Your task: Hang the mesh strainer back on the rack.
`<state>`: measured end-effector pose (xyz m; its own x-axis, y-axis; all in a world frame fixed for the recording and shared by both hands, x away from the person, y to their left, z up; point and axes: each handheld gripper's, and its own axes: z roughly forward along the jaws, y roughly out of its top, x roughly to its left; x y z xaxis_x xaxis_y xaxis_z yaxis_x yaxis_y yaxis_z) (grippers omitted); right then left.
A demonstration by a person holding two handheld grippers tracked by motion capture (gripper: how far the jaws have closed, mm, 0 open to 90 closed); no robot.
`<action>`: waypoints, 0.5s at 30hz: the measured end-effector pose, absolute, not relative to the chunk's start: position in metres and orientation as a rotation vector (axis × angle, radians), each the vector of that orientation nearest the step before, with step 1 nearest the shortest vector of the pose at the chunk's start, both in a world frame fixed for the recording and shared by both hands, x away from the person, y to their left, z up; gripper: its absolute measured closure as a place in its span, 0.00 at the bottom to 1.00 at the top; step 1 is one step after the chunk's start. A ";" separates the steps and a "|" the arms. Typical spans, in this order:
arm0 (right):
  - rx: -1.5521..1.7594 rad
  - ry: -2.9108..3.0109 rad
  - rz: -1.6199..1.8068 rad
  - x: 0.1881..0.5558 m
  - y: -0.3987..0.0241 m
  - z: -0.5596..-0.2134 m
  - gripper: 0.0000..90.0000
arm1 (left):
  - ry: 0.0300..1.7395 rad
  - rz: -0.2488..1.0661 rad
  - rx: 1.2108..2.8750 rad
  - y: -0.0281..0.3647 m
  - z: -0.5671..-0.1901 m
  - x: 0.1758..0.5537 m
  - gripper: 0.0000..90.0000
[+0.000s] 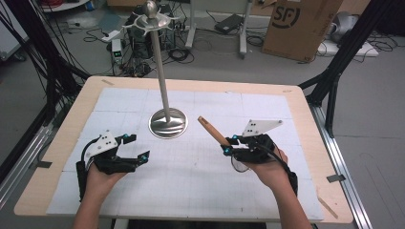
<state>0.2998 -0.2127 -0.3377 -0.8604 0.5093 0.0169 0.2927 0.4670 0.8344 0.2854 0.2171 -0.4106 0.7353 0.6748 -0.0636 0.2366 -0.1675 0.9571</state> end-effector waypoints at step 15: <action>0.702 2.381 1.492 0.305 -0.225 -0.323 0.76 | 0.719 0.440 1.727 0.217 -0.411 0.287 0.20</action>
